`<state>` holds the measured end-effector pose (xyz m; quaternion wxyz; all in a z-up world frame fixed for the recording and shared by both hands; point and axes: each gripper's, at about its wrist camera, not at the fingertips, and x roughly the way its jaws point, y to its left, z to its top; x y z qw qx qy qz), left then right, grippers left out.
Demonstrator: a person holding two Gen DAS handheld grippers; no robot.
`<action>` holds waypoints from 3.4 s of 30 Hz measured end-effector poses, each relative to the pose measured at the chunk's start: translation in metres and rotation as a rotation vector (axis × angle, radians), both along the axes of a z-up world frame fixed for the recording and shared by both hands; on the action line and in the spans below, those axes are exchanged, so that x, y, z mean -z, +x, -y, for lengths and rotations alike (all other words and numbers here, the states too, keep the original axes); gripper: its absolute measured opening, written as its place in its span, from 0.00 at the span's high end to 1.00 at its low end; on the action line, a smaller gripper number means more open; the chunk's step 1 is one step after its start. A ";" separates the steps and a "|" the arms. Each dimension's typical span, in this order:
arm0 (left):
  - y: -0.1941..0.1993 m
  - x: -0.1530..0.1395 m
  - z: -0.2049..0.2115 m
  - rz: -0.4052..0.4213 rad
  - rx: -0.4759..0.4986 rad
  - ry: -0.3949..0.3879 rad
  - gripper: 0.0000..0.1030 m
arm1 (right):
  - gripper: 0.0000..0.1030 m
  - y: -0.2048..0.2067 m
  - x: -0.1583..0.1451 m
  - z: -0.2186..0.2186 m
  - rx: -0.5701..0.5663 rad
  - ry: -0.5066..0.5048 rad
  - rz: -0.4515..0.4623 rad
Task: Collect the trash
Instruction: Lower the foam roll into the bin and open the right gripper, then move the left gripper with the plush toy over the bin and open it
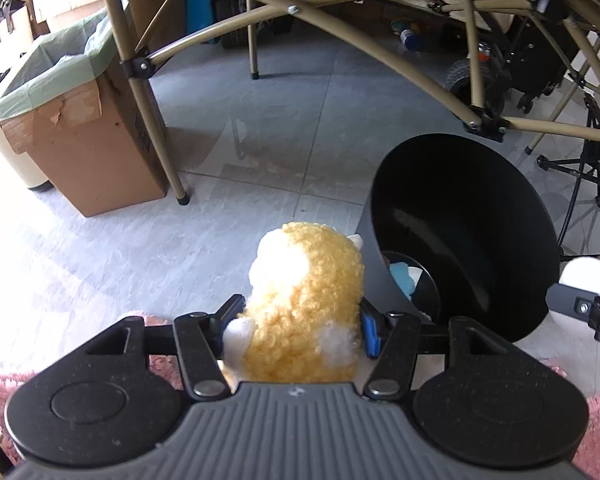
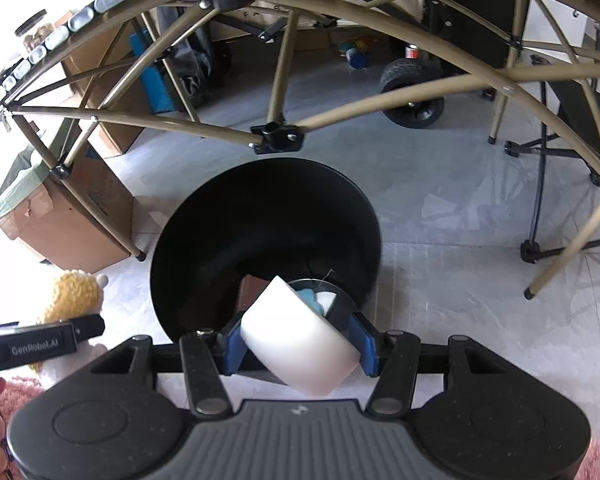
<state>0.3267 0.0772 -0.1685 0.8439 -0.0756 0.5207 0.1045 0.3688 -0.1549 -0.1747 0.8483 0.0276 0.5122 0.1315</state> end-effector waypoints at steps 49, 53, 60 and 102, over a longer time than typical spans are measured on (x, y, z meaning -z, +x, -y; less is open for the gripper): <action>0.000 -0.011 -0.019 0.045 -0.026 -0.029 0.44 | 0.00 0.048 0.038 -0.043 -0.005 -0.044 -0.119; 0.000 -0.018 -0.014 0.062 -0.020 -0.032 0.44 | 0.00 0.045 0.032 -0.037 0.004 -0.038 -0.102; 0.005 -0.032 0.007 0.102 0.027 -0.021 0.44 | 0.00 0.038 0.017 -0.018 0.030 -0.009 -0.061; 0.100 -0.014 0.122 -0.010 0.088 0.012 0.44 | 0.00 0.022 0.017 0.129 0.369 0.034 -0.020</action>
